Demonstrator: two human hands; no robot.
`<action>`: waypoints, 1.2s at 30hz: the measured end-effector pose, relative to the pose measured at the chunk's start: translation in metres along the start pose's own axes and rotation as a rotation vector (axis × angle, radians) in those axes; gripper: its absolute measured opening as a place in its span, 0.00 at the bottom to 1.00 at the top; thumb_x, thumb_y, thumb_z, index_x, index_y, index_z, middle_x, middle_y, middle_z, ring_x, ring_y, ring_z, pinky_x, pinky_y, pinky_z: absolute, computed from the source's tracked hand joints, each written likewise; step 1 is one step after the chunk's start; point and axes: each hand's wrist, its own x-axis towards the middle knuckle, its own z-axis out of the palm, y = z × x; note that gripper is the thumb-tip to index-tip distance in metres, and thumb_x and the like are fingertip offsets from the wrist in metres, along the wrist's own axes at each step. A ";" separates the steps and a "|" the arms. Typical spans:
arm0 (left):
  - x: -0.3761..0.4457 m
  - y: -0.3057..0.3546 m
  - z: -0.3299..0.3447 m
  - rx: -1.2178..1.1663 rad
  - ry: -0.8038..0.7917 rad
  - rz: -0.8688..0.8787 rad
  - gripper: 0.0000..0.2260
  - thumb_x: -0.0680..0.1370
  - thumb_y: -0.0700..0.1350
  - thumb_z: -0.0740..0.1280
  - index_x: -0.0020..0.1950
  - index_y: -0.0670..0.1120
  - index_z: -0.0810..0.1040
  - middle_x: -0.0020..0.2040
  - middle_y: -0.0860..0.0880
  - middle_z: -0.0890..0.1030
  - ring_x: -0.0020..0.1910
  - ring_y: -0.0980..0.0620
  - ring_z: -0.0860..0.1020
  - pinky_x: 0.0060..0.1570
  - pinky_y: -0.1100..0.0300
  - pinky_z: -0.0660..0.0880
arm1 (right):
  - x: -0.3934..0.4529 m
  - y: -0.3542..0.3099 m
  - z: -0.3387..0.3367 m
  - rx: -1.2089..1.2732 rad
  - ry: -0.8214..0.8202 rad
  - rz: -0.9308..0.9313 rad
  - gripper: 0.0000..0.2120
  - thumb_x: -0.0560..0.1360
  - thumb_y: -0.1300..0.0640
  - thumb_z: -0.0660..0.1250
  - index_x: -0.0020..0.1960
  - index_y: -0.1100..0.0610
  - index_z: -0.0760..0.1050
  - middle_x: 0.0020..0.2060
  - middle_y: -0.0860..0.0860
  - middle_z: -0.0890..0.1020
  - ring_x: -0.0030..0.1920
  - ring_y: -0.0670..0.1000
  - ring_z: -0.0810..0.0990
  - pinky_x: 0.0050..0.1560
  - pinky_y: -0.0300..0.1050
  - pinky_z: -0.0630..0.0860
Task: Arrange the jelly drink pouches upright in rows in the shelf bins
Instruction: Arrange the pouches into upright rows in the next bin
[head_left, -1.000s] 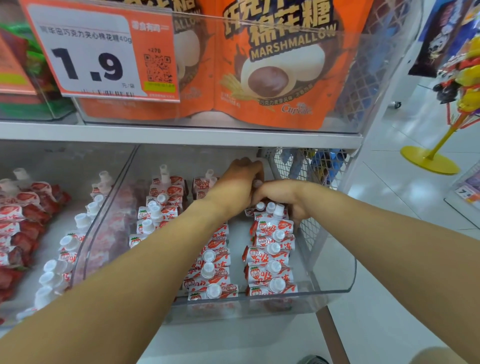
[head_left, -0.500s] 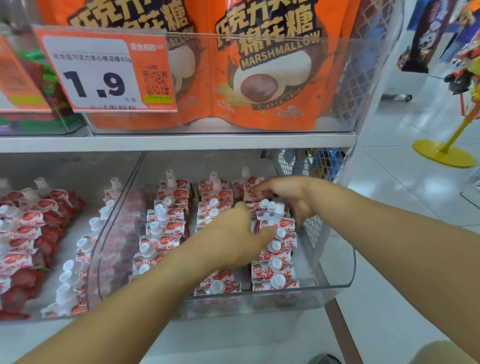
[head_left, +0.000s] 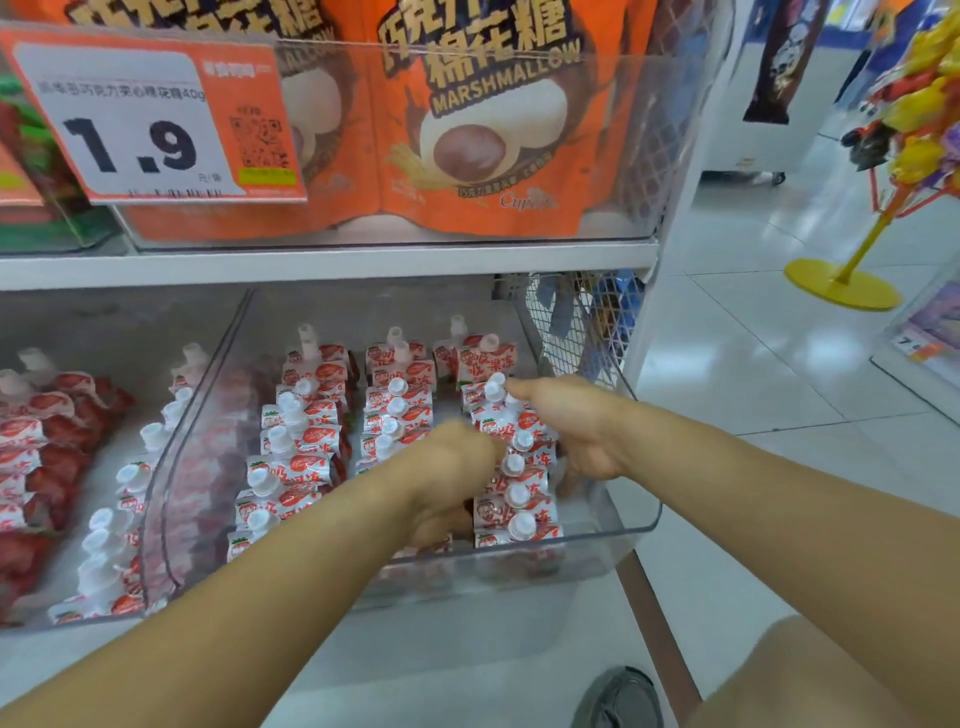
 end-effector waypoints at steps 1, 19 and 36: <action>0.002 0.002 0.001 -0.087 -0.002 -0.016 0.11 0.83 0.39 0.57 0.43 0.42 0.72 0.25 0.45 0.79 0.24 0.47 0.78 0.28 0.58 0.76 | 0.000 0.004 0.000 0.015 -0.025 0.017 0.26 0.76 0.39 0.62 0.68 0.53 0.74 0.62 0.59 0.81 0.61 0.63 0.80 0.60 0.71 0.73; 0.027 -0.001 0.027 -0.205 -0.121 -0.088 0.09 0.84 0.45 0.56 0.47 0.47 0.74 0.38 0.47 0.81 0.39 0.42 0.79 0.47 0.40 0.78 | -0.077 0.020 -0.034 -0.637 0.717 -0.834 0.05 0.74 0.56 0.69 0.48 0.49 0.80 0.39 0.42 0.81 0.39 0.41 0.79 0.44 0.33 0.75; 0.096 0.014 -0.001 -0.010 0.053 0.141 0.11 0.80 0.38 0.61 0.62 0.43 0.75 0.57 0.45 0.78 0.54 0.47 0.77 0.56 0.51 0.76 | -0.036 0.070 -0.024 -0.353 0.729 -0.826 0.25 0.72 0.75 0.62 0.62 0.52 0.69 0.57 0.49 0.64 0.46 0.46 0.72 0.42 0.33 0.71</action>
